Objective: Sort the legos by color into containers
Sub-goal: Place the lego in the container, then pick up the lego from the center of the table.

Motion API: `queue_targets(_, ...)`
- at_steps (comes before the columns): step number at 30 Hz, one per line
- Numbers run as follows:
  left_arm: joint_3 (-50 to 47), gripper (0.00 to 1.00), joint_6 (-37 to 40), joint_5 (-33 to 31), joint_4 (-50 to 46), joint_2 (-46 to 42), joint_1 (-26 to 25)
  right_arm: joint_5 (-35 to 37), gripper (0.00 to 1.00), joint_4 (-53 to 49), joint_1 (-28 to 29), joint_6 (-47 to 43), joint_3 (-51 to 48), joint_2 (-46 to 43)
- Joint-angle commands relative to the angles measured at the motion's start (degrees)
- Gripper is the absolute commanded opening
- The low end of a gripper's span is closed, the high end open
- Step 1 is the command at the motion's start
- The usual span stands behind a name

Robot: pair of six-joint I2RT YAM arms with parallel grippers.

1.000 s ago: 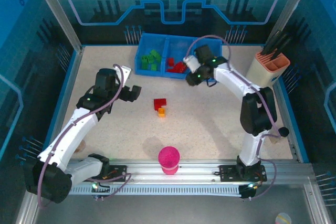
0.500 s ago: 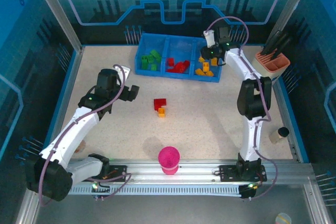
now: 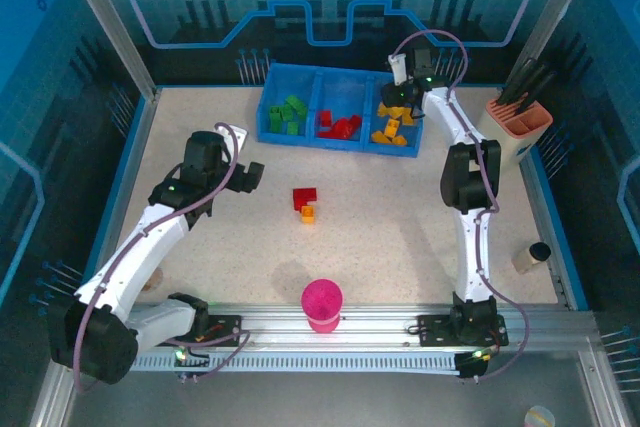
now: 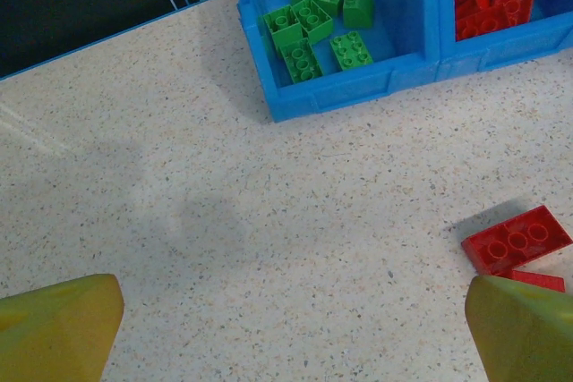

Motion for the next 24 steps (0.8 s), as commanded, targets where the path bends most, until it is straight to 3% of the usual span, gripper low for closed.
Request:
queue_targets(1, 0.53, 0.99, -1.59, 0.45, 0.29, -1.65, 0.59, 0.17, 0.52, -0.82, 0.26, 0.38, -2.18, -5.48)
queue_targets(5, 0.7, 0.99, -1.88, 0.65, 0.19, -2.15, 0.55, 1.45, 0.52, -2.67, 3.59, 0.82, -8.02, -13.04)
queue_targets(11, 1.65, 0.99, -2.65, 0.53, -0.96, -2.22, 0.6, 5.97, 0.65, -14.54, 11.47, 9.28, -12.31, -21.41)
queue_targets(18, 2.73, 0.99, -5.11, 0.02, -2.83, -1.83, 0.59, -1.94, 0.76, -18.9, 19.76, 25.06, -24.0, -28.57)
queue_targets(24, 2.34, 0.99, -6.48, 0.8, -2.78, -3.21, 0.59, -2.71, 0.79, -19.77, 28.13, 35.42, -29.48, -29.62)
